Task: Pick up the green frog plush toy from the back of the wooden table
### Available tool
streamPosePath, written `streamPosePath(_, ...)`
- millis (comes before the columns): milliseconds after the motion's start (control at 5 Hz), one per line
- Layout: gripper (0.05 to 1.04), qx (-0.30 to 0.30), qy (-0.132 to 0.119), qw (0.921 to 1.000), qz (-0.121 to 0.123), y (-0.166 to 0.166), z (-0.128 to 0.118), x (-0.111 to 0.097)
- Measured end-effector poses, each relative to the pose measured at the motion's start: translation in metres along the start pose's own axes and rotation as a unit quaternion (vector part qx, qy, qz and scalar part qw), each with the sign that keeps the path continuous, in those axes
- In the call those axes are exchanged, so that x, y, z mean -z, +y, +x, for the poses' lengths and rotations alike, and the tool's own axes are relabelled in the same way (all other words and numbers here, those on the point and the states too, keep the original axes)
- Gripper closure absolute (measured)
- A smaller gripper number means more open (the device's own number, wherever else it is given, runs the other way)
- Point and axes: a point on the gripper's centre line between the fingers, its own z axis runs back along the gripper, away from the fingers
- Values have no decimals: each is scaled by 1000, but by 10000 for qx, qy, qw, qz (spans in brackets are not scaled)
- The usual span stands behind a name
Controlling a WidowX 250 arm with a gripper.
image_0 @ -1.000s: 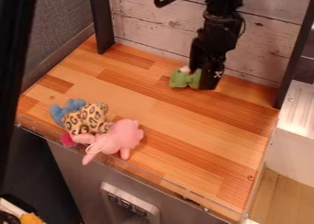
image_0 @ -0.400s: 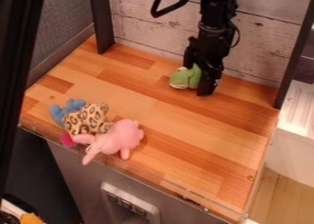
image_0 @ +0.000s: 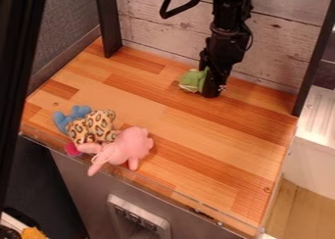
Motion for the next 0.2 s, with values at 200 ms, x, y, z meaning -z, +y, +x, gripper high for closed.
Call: streamPosePath(200,607,211,13,9998,30,1,-1,-2)
